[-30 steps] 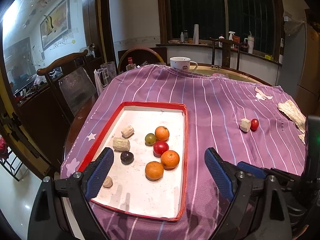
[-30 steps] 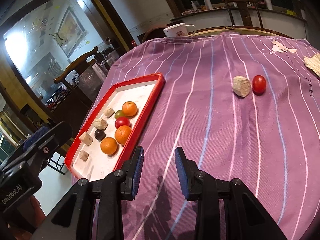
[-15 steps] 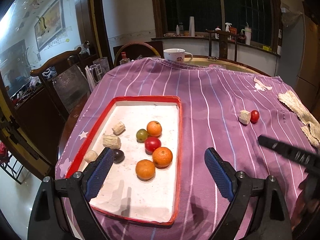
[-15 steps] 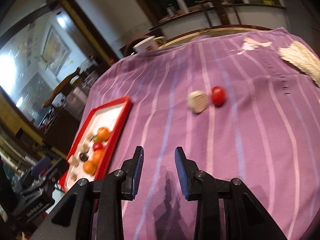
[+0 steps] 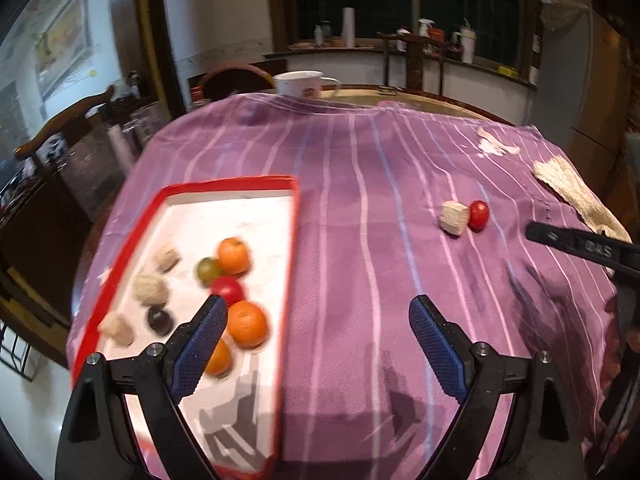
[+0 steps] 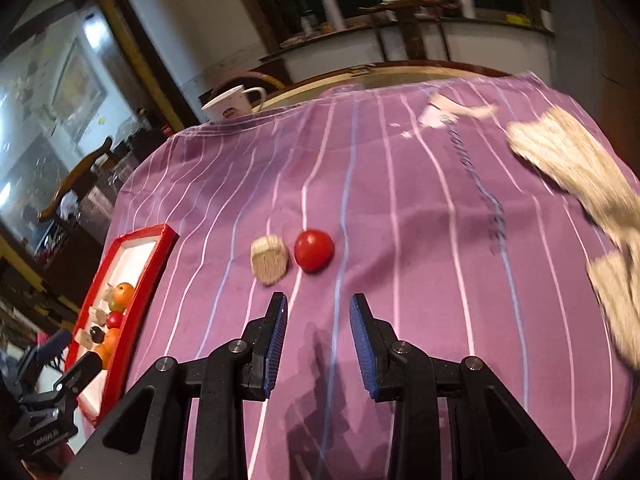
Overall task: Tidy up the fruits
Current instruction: 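Grasp the red tomato with right tool while left tool grasps the cream block, then carry the cream block and red tomato toward the tray with both tools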
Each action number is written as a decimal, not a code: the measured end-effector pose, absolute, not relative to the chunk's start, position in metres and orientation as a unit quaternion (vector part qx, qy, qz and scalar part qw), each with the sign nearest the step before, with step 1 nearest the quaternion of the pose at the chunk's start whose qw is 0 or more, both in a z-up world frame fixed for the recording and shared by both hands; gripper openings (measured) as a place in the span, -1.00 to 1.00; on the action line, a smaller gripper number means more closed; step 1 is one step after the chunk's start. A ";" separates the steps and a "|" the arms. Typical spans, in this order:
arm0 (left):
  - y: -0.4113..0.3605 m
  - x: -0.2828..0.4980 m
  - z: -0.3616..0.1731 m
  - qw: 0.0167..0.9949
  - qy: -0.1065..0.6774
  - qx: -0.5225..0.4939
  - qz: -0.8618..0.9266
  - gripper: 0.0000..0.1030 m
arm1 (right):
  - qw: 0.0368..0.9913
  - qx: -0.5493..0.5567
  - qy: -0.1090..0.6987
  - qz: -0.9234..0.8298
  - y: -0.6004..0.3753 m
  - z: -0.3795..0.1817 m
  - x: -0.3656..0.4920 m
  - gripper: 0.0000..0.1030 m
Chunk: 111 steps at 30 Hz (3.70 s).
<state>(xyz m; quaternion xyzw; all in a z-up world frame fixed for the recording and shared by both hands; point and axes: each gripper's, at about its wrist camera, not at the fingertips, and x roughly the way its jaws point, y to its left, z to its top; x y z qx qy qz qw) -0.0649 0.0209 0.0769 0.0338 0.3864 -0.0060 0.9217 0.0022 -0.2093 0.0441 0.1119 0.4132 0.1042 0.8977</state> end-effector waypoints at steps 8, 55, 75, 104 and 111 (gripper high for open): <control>-0.007 -0.034 0.072 0.922 0.382 0.063 -0.015 0.78 | 0.897 0.083 0.417 0.122 -0.195 0.026 0.041 -0.32; -0.086 0.065 0.014 0.884 0.436 0.029 -0.166 -0.35 | 0.904 0.162 0.386 0.089 -0.227 0.007 0.062 -0.34; 0.006 -0.047 0.089 0.934 0.350 0.004 -0.073 -0.35 | 0.928 0.082 0.340 0.130 -0.183 0.058 0.011 -0.35; 0.102 -0.101 0.093 0.942 0.326 -0.078 -0.010 -0.35 | 0.907 0.018 0.411 0.087 -0.163 0.038 0.038 -0.33; 0.092 -0.095 0.089 0.940 0.333 -0.067 -0.019 -0.35 | 0.894 0.006 0.442 0.077 -0.157 0.010 0.071 -0.32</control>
